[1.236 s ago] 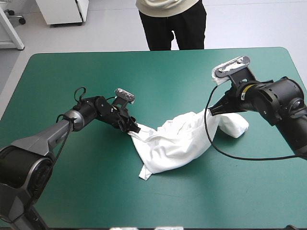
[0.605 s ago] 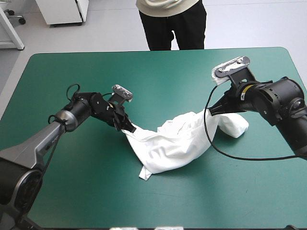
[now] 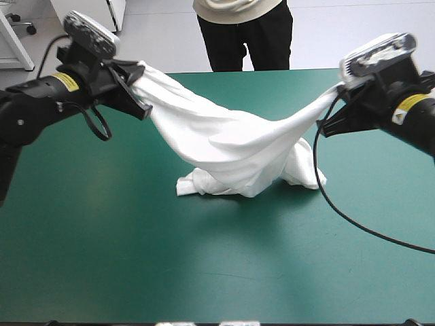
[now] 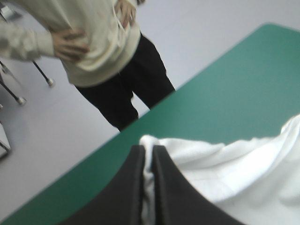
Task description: Fold the cloth
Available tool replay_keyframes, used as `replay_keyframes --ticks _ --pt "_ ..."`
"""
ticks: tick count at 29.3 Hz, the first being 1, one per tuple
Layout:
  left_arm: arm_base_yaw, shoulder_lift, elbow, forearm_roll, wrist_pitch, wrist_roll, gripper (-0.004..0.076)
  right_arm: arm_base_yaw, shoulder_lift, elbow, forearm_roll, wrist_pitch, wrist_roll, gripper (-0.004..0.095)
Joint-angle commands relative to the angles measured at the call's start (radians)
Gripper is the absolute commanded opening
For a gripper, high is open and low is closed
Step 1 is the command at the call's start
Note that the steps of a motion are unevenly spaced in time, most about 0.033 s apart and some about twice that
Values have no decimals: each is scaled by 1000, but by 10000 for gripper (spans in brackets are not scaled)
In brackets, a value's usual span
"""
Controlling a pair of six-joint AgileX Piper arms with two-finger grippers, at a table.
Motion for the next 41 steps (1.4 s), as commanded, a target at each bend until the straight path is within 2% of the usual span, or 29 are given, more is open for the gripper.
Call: replay_keyframes --ticks 1,10,18,30,36,41 --pt "-7 -31 -270 -4 -48 3 -9 3 -28 -208 -18 -46 -56 -17" --pt "-7 -22 -688 -4 -76 30 -9 3 -28 -511 -18 -71 -156 -17" --pt "-7 -22 -842 -12 -122 52 -9 3 -28 -700 -18 -101 -212 -16" --pt "-7 -12 -773 63 -51 36 -9 3 -4 -722 -98 -84 -200 -16" --pt "-7 13 -603 175 -22 -42 -9 3 59 -665 -234 -40 -133 -17" --pt "-7 64 -406 286 -72 -90 -9 3 139 -547 -335 -68 -91 -17"
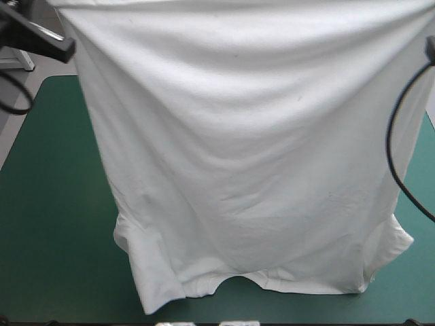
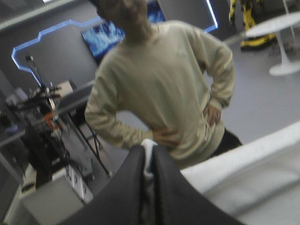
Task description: Fold the cloth
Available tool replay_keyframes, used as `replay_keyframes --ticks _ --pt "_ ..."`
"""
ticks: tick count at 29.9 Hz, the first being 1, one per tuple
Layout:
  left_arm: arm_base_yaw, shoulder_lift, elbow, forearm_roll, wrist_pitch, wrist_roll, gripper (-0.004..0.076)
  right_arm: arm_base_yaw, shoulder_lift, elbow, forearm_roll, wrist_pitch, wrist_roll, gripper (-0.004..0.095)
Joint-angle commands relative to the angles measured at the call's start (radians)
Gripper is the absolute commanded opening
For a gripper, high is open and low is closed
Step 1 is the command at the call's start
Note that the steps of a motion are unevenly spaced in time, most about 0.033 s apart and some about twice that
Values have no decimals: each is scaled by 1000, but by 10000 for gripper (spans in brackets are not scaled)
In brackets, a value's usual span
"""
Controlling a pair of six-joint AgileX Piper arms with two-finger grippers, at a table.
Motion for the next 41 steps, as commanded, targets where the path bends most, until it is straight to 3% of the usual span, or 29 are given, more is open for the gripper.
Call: replay_keyframes --ticks 1,7,10,14,18,28,32,35,39,41 --pt "-7 32 109 95 -117 -51 -9 3 55 70 -84 -96 28 -17" --pt "-7 165 233 284 -234 -211 -9 -57 172 168 -51 -160 65 -17" --pt "-7 237 233 295 -290 -225 -9 -166 240 191 118 -213 55 -17" --pt "5 334 233 315 -390 -282 -9 -325 364 193 445 -269 -61 -17" --pt "46 433 233 300 -420 -351 -9 -405 490 193 637 -274 -129 -17" --pt "114 629 233 165 -376 -360 -9 -430 715 193 650 -241 -134 -15" --pt "112 680 233 80 -363 -311 -3 -430 764 193 653 -200 -147 114" --pt "112 692 233 26 -330 -264 83 -430 769 193 653 -189 -151 276" --pt "112 671 229 41 -279 -264 333 -430 767 158 654 -151 -151 450" --pt "112 645 227 52 -238 -264 447 -430 765 121 659 -94 -149 487"
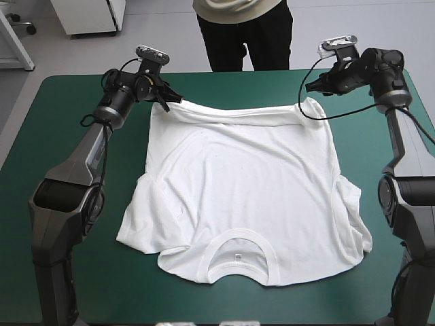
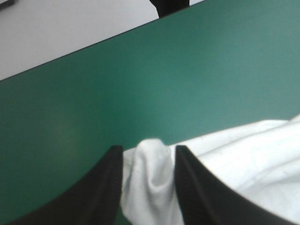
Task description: Fold the cloth
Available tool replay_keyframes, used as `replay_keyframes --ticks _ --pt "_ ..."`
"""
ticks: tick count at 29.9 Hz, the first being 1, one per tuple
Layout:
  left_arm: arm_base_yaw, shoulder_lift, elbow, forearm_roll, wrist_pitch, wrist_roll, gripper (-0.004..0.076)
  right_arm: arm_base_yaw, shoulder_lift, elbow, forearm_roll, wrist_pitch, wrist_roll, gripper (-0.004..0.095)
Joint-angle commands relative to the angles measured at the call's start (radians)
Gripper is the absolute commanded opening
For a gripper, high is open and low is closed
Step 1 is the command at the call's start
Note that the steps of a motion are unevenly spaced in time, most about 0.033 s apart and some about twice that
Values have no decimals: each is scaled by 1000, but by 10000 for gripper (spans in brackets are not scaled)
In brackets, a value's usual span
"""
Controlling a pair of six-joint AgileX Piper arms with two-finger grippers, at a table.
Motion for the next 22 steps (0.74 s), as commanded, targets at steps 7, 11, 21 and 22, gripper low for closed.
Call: replay_keyframes --ticks 7,11,21,22 --pt "-2 -265 -32 9 159 23 475 -9 -147 -220 51 187 19 490" --pt "-2 -375 -32 -5 269 29 475 -9 -250 -232 49 261 34 486" --pt "-2 -664 108 -159 488 69 438 -9 -590 -93 52 279 89 486" --pt "-2 -701 149 -178 495 69 438 -9 -631 -52 52 279 89 486"
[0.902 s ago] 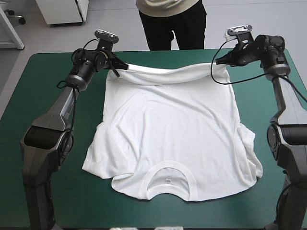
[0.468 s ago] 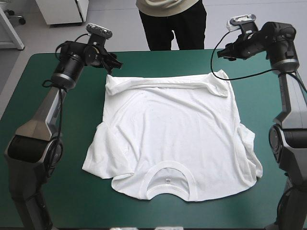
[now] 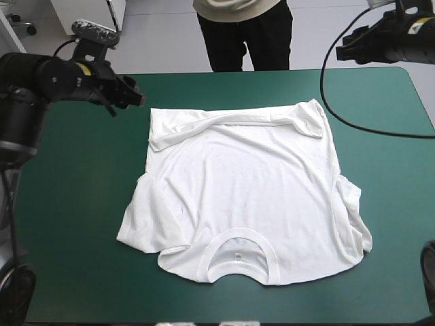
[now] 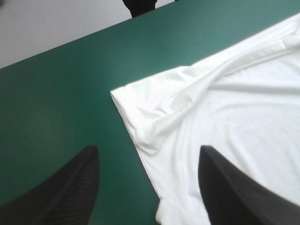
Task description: Fold the cloth
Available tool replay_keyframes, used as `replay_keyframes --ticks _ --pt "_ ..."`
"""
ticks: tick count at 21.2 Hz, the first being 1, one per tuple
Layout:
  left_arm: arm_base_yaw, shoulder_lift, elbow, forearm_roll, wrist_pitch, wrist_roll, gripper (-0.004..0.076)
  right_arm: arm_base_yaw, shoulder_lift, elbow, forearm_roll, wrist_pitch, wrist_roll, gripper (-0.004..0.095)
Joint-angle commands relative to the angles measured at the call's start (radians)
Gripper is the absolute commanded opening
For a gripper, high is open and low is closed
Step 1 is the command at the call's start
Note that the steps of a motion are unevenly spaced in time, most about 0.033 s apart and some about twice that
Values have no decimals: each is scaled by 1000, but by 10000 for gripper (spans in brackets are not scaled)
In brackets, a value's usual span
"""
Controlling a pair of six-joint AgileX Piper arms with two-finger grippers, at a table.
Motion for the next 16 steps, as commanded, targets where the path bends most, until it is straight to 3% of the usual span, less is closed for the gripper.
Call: replay_keyframes --ticks 1,6,10,16 --pt "-2 -153 100 -71 -5 1 438 -9 -173 99 15 0 7 486" --pt "-2 -421 541 -277 10 109 438 -9 -459 499 19 -23 7 486" --pt "-2 -497 825 -311 26 165 438 -9 -575 648 19 -44 7 485" --pt "-2 -497 1057 -96 -165 -48 438 -9 -601 667 43 -17 7 486"
